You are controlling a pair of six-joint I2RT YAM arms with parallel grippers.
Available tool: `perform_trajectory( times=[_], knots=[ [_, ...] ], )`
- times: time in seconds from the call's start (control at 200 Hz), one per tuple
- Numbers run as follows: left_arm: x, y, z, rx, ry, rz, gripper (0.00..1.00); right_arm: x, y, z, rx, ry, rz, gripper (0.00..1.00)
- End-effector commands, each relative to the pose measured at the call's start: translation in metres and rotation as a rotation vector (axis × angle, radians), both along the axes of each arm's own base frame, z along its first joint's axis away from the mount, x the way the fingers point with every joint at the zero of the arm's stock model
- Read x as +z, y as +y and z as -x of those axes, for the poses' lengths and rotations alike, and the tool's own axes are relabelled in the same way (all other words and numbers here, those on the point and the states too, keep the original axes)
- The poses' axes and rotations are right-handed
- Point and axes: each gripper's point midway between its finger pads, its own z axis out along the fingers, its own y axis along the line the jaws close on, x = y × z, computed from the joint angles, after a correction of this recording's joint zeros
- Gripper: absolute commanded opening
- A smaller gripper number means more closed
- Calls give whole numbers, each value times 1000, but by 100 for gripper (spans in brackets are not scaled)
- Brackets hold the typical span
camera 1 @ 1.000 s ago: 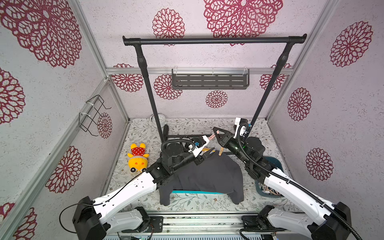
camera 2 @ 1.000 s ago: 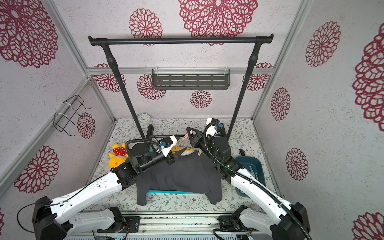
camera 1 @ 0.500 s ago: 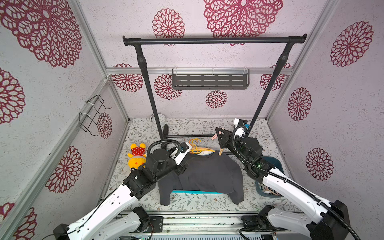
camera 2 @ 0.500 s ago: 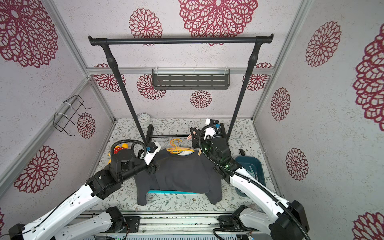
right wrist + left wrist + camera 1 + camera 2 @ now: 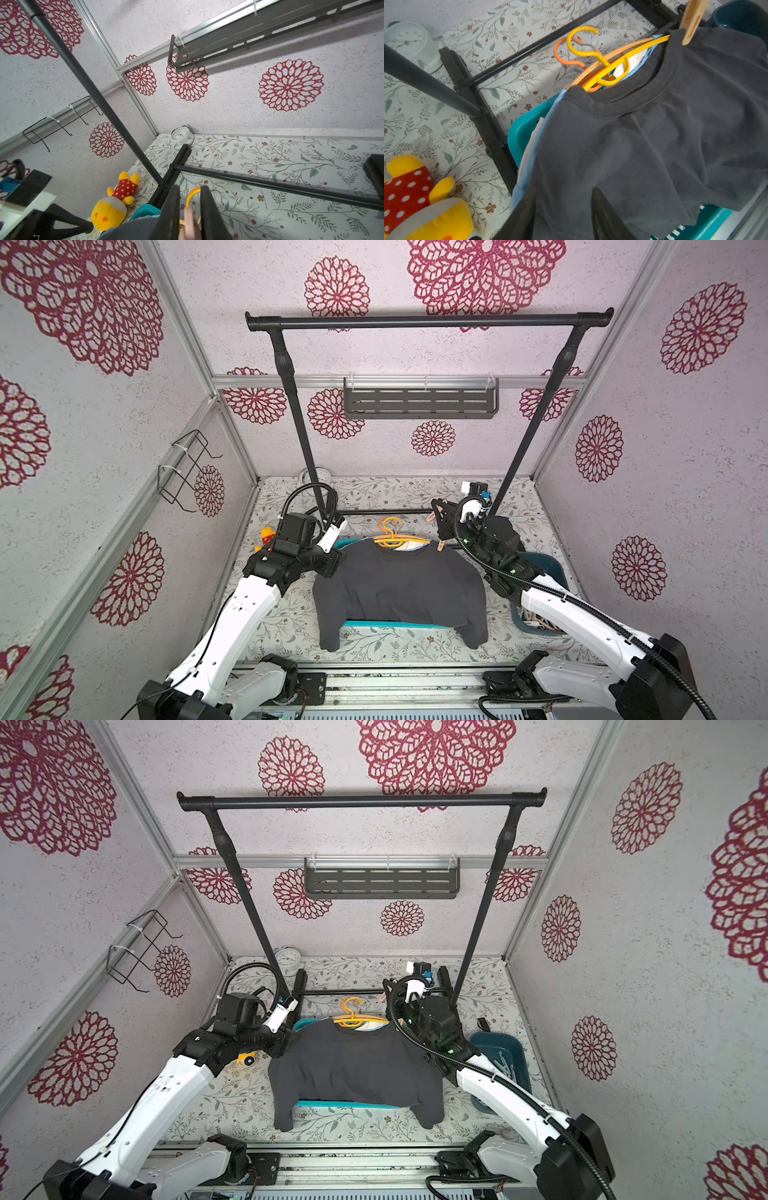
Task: Use clothespins to secure the t-shirt on both sides of the hanger
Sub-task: Pick up the hanger from the basket.
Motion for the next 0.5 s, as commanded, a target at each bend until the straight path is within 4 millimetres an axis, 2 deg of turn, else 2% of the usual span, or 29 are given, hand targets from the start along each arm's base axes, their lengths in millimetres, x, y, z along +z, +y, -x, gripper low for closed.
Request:
perform_trajectory(
  times=[0.0,0.17,0.49],
  knots=[
    [-2,7,-9,30,21,-49,43,8,6,3,41,-36,4,0],
    [-15,8,-23,42,29,-76,44,1,8,5,56,-22,28,0],
    [-25,8,-42,44,37,-122,46,-4,20,6,116,-25,60,0]
  ],
)
